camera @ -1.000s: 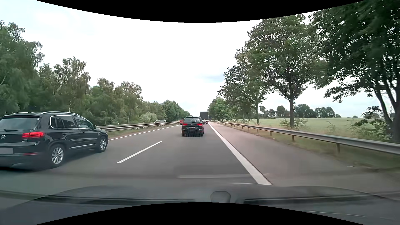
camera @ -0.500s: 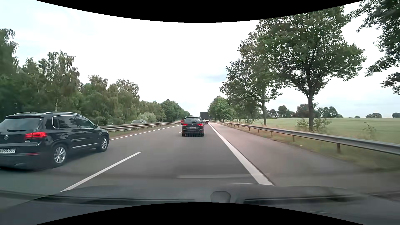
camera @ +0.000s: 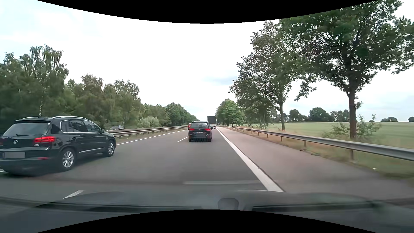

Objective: Follow the waypoints while adhering to traffic rules and regulations

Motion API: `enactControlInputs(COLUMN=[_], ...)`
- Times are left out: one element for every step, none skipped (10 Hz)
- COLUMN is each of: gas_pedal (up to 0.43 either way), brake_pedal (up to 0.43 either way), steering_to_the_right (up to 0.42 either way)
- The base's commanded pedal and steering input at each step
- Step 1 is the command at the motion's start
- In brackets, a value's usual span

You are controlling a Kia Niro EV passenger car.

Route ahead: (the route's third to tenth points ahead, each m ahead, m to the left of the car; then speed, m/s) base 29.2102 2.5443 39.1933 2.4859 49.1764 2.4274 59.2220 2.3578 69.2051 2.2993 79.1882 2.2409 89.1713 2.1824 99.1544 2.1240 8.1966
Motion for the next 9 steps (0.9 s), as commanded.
enactControlInputs(gas_pedal=[0.177,0.177,0.177,0.177,0.177,0.177,0.177,0.177,0.177], brake_pedal=[0.000,0.000,0.000,0.000,0.000,0.000,0.000,0.000,0.000], steering_to_the_right=[-0.003,-0.002,-0.002,-0.002,-0.002,-0.002,-0.002,-0.002,-0.002])
